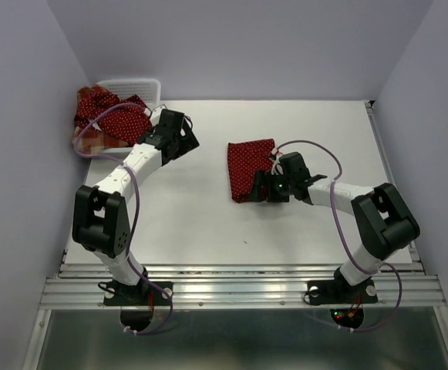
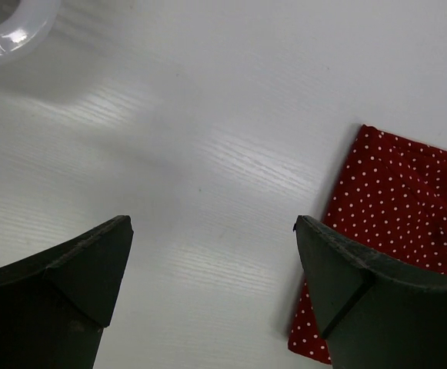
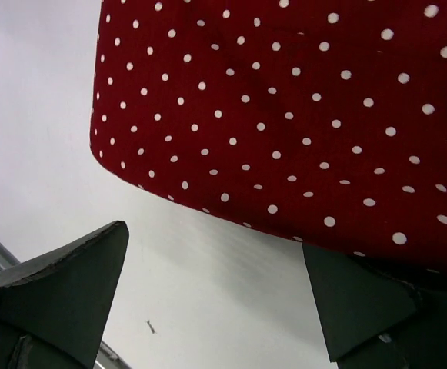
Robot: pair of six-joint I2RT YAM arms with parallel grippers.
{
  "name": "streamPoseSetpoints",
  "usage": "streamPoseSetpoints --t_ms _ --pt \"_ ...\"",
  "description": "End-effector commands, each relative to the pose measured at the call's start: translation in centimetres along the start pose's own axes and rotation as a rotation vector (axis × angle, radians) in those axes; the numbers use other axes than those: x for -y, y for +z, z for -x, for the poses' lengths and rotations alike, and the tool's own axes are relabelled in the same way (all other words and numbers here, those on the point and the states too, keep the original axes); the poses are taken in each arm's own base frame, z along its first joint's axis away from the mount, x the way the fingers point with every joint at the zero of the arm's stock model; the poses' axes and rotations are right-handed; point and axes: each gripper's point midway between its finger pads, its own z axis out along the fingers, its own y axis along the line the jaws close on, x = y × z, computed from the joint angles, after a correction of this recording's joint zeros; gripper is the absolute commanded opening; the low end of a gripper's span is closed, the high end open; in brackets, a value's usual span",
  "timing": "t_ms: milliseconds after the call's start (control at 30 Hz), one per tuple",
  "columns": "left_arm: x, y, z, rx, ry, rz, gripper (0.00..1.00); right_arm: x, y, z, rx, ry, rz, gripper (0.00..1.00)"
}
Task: Fold and stack the skirts
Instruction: Neatly place the folded skirt to the corner
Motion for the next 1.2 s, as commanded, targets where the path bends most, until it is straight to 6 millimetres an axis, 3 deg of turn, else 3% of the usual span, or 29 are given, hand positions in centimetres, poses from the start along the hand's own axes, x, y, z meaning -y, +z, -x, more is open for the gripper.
streamPoseSetpoints --t_ms 0,267,300,367,500,533,667,900,1167 --pt "-1.4 -1.9 1.9 0.059 -0.021 0.015 0.99 2.0 0.7 3.0 0.086 -0.016 -0.003 1.0" --pt "-3.4 -2.2 3.0 0.074 -0.049 0.057 0.99 5.8 -0.7 7.5 0.227 0.0 0.065 1.0" --pt "-3.5 -2.1 3.2 0.076 -0.053 0.061 0.99 7.0 -1.1 8.3 0.25 0.027 0.07 1.0" --pt "-3.5 -2.0 3.4 0.074 -0.054 0.064 0.99 7.3 -1.3 9.8 0.278 0.034 0.116 1.0" --pt "-3.7 -1.9 3.7 0.069 -0.054 0.072 0.99 8.4 -0.3 12.2 0.287 0.053 0.19 1.0" --pt "-3.7 -1.9 3.8 0.071 -0.056 0.073 0.99 8.8 0.5 12.1 0.273 0.058 0.195 1.0" --pt "-4.0 -2.1 4.2 0.076 -0.061 0.077 0.99 11.3 0.3 14.9 0.325 0.085 0.178 1.0" --pt "-4.1 -1.8 4.0 0.068 -0.067 0.075 0.99 11.6 -0.5 19.9 0.412 0.064 0.221 1.0" --pt "-4.3 -2.3 4.0 0.07 -0.063 0.074 0.99 12.1 0.8 21.2 0.384 0.055 0.235 1.0"
